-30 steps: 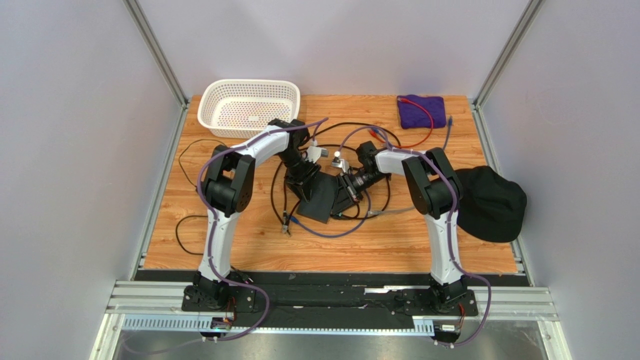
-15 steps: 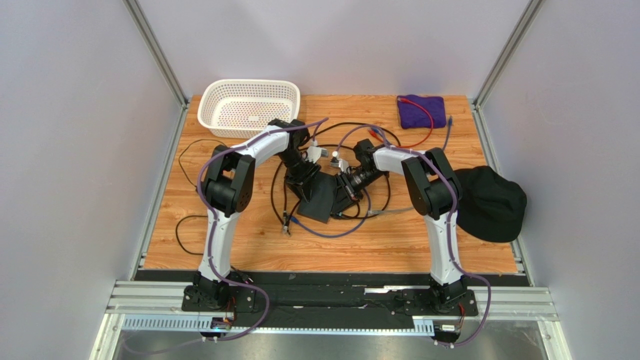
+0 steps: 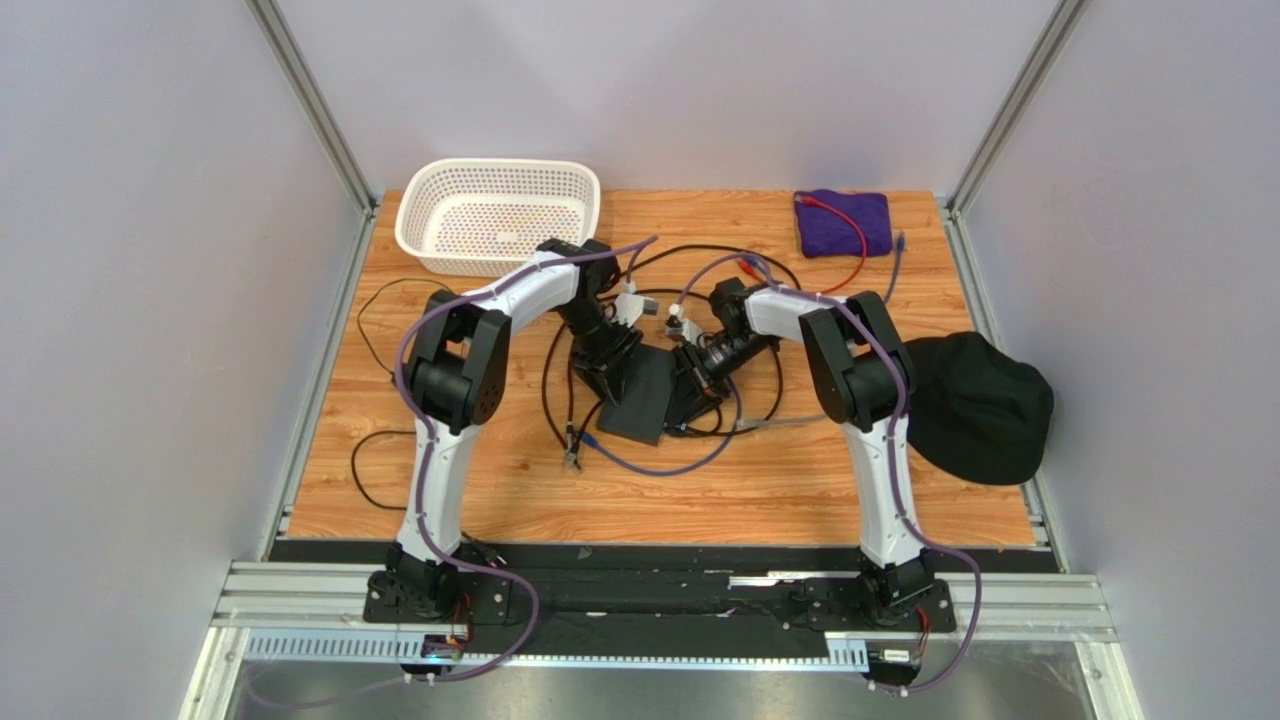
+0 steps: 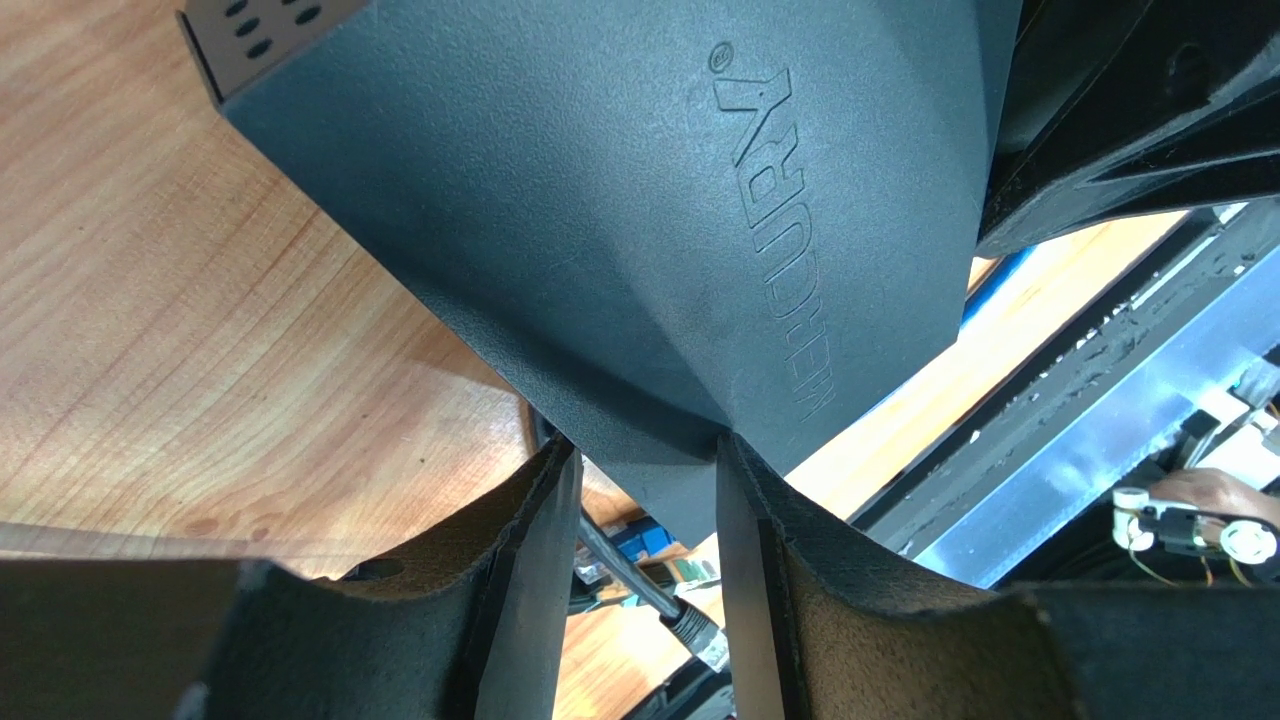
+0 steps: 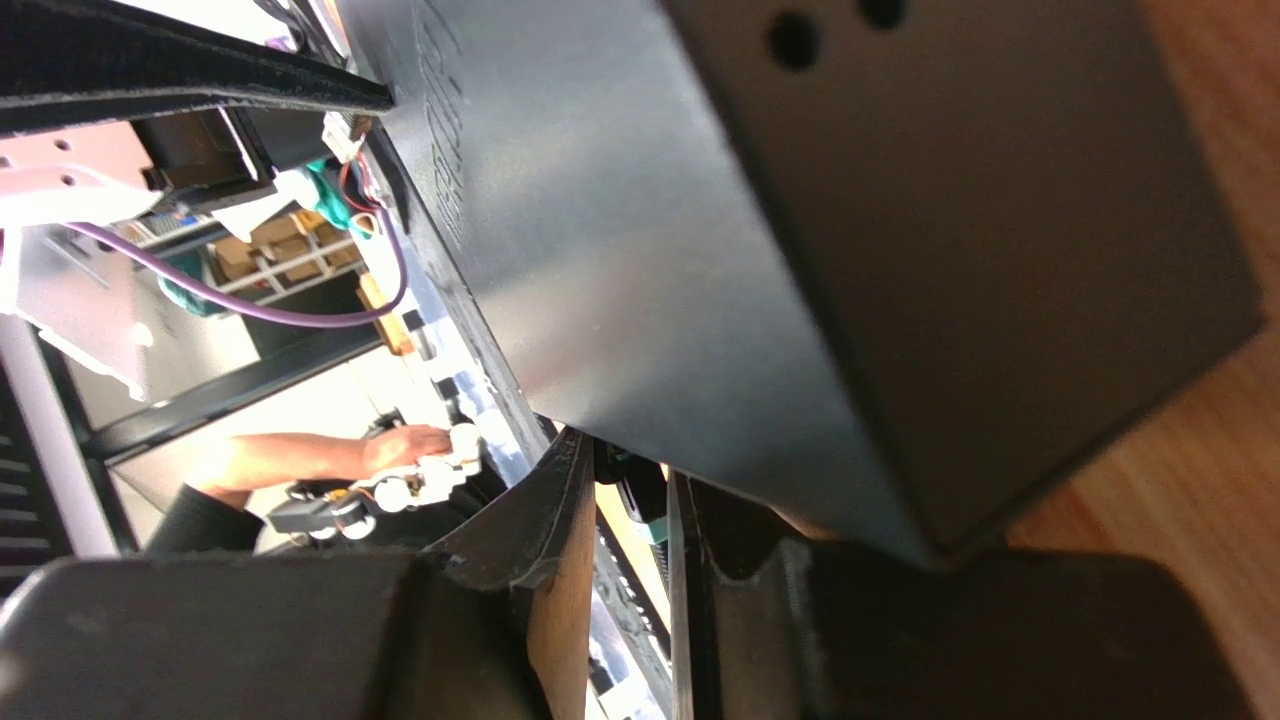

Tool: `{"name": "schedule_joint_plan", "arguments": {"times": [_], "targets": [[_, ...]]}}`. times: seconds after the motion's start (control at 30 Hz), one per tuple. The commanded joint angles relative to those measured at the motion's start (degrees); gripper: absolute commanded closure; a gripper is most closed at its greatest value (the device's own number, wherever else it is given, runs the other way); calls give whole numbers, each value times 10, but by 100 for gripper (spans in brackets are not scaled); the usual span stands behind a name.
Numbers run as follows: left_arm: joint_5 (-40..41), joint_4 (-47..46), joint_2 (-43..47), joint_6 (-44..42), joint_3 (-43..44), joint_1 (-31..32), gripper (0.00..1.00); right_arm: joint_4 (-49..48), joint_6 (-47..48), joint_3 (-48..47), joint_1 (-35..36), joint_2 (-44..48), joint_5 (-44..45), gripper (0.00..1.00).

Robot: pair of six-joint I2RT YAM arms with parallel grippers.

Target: Pull the plug from the switch port

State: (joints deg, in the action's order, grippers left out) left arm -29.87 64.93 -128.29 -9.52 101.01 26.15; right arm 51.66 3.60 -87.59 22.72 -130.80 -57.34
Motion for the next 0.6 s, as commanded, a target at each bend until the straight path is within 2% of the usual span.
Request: {"name": "schedule_joint_plan", "arguments": {"times": [0.0, 0.23, 0.43, 0.57], "targets": [[72, -9, -34, -33, -21, 2, 54, 35, 79, -35, -15, -38, 185, 100], [66, -5, -41, -39, -12, -1, 54, 141, 149, -72, -12, -78, 190, 100], [65, -4, -38, -41, -11, -1, 54, 122, 158, -54, -14, -39, 131, 100], [64, -3, -29, -43, -13, -1, 54, 126, 190, -93, -36, 13, 103, 100]]}}
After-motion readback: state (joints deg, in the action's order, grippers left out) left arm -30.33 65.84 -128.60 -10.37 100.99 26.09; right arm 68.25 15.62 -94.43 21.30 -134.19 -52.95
